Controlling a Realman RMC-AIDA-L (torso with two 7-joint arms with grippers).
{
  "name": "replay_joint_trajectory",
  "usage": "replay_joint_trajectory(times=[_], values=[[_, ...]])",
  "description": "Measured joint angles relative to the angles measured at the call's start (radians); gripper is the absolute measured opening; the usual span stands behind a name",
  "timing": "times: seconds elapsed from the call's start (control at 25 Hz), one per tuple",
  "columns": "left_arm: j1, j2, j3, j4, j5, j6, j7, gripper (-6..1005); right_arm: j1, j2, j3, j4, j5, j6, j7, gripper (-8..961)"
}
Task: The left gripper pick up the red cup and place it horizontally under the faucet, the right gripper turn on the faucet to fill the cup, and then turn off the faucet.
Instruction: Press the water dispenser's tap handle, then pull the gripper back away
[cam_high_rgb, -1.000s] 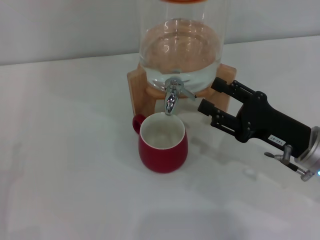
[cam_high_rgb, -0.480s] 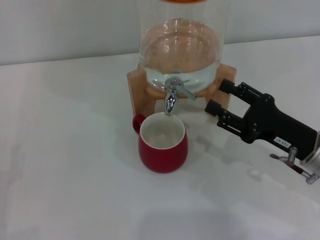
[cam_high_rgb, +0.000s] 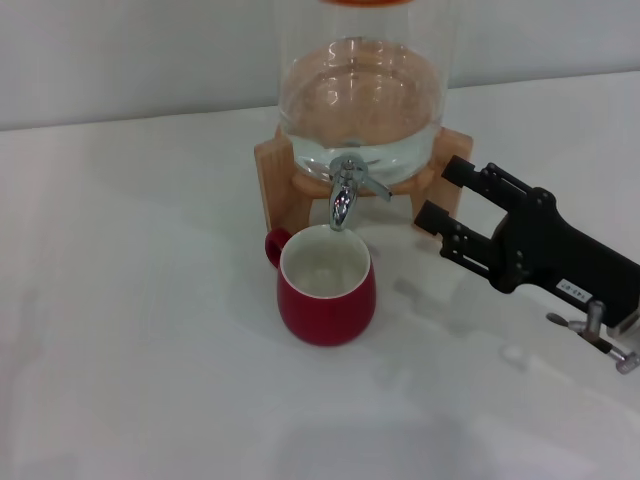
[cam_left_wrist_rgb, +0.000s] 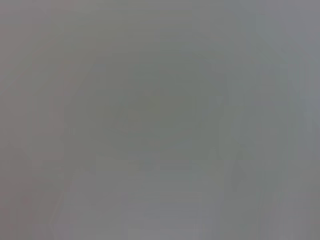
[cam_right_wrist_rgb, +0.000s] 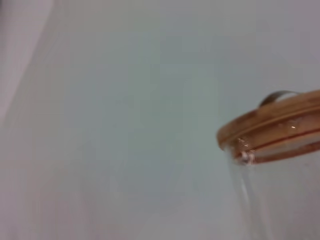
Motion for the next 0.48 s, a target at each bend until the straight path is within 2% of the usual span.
replay_joint_trajectory(times=[0.48], values=[[0.0, -0.001, 0.0, 0.0, 0.0, 0.003, 0.0, 828, -0.014, 0.005, -0.002, 0.0, -0.065, -0.042, 0.001, 718]])
